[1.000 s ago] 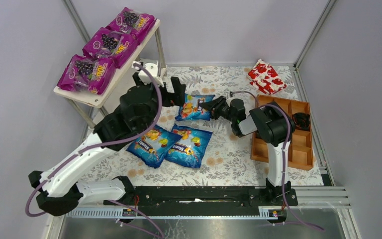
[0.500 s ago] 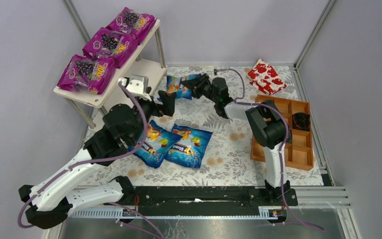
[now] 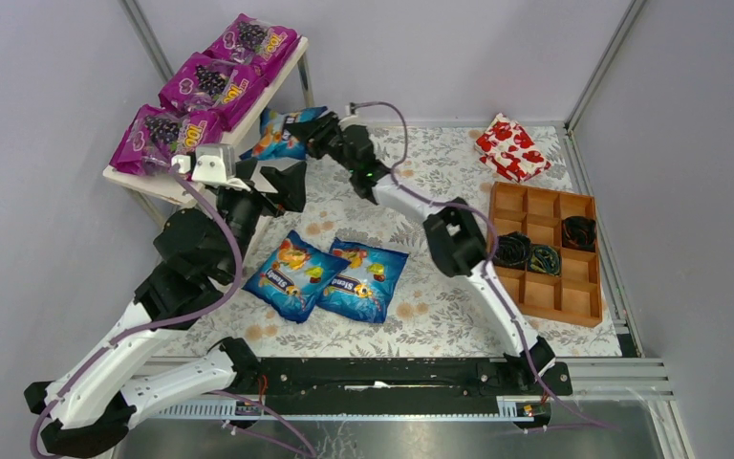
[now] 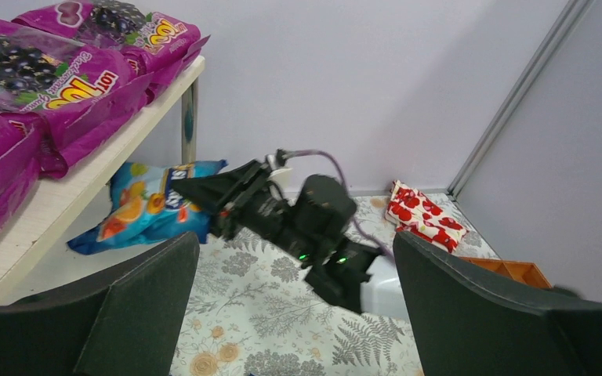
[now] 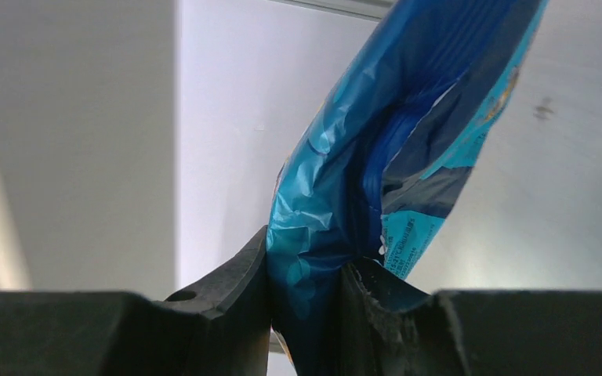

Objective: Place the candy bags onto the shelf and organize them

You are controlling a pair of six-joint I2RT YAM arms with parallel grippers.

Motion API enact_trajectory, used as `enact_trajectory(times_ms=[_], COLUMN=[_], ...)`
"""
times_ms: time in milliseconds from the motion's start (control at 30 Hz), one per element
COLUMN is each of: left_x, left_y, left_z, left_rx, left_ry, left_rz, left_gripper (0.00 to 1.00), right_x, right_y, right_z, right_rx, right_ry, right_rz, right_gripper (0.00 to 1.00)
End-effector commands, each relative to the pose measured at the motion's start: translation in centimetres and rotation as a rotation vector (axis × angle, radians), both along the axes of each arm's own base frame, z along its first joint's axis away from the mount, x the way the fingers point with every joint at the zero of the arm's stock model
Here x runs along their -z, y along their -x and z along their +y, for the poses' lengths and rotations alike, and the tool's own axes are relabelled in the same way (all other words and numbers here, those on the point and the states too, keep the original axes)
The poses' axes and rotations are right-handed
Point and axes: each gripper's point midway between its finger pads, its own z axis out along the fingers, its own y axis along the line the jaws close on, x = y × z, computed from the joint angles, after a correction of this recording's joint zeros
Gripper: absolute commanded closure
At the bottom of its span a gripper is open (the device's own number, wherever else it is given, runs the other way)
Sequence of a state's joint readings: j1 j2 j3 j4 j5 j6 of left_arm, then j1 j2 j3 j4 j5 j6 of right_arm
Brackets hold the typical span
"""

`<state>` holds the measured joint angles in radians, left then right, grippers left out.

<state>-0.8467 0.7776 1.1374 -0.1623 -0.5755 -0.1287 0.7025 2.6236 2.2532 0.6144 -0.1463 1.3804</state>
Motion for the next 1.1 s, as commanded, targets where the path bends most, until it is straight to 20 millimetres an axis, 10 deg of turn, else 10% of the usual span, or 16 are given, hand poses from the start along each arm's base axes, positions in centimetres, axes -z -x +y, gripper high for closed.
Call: enact_trajectory(times_ms=[0, 167, 567, 800, 1067], left_x=[-0.8, -0.5, 1.8, 5.3, 13.0], left_y=[-0.2, -0.6, -1.7, -2.3, -5.9], left_z=[0.2, -0.3, -3.4, -7.8, -12.4], left_rx=[-0.001, 0.027, 0.118, 0.271, 0.174], left_ry=[0.026, 0.029, -0.036, -0.113, -0.257], left_rz=[-0.029, -0.022, 0.032, 0.111, 0.311], left_gripper=[0.01, 0.01, 0.01, 0.01, 0.01], right_x=[-1.7, 2.0, 2.7, 2.3, 8.6], right_y=[0.0, -0.4, 3.1, 5.9, 6.5], right_z=[3.0, 3.1, 0.3, -9.8, -26.1], right_rx=[0.073, 0.135, -0.018, -0.039, 0.116], right_ry=[-0.039, 0.105, 0.421, 0.543, 0.734], right_rz=[-0.092, -0.087, -0.11, -0.164, -0.038], right_gripper=[0.94, 0.83, 0.26, 0.0, 0.0])
